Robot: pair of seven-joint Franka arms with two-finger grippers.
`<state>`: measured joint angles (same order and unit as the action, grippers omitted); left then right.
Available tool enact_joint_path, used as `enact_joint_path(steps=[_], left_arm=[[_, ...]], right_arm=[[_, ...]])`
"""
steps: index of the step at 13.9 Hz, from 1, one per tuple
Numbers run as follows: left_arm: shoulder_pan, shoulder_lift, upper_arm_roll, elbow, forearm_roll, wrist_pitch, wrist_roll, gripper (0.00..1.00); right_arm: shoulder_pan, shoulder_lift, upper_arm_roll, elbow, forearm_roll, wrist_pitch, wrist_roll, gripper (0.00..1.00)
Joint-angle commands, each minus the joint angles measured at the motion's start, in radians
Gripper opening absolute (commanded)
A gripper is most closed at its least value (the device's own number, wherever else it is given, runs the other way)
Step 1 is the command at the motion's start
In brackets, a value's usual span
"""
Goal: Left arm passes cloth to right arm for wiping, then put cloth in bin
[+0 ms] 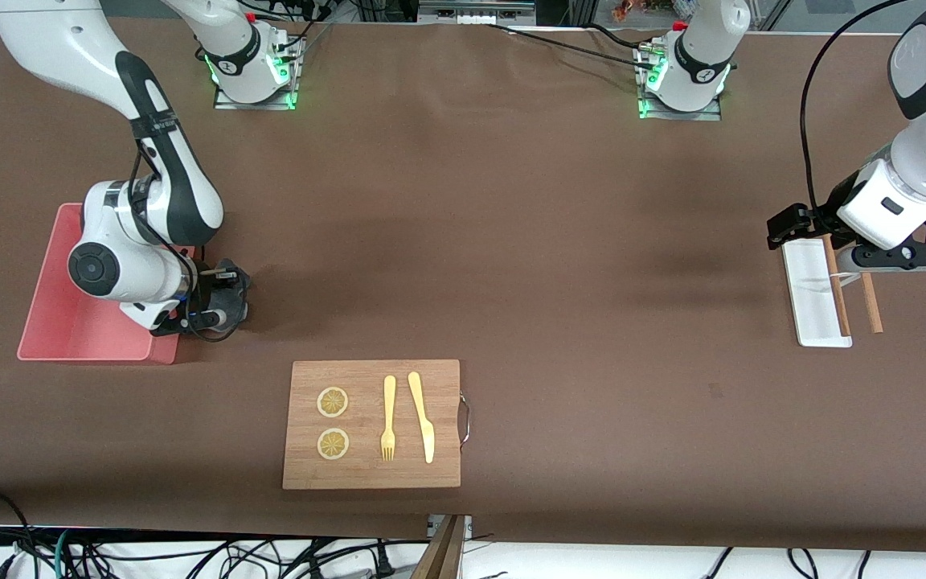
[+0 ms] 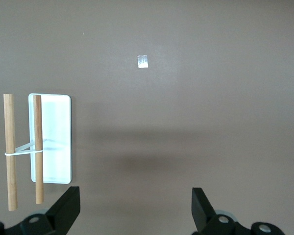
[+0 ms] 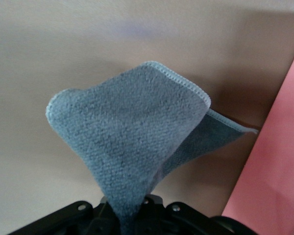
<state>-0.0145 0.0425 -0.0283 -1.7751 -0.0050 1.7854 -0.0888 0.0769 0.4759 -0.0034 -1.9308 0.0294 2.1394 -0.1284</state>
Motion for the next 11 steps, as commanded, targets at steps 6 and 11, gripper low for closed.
enact_joint_path(steps=[6,11], left_arm=[[0.001,-0.015,-0.030,0.019,0.022,-0.098,-0.075,1.00],[0.004,-0.020,-0.028,0.023,0.007,-0.086,-0.060,1.00]], right_arm=[[0.024,0.044,0.017,-0.005,0.003,0.111,0.110,0.00],[0.034,-0.063,0.011,-0.062,0.003,0.146,0.156,0.00]])
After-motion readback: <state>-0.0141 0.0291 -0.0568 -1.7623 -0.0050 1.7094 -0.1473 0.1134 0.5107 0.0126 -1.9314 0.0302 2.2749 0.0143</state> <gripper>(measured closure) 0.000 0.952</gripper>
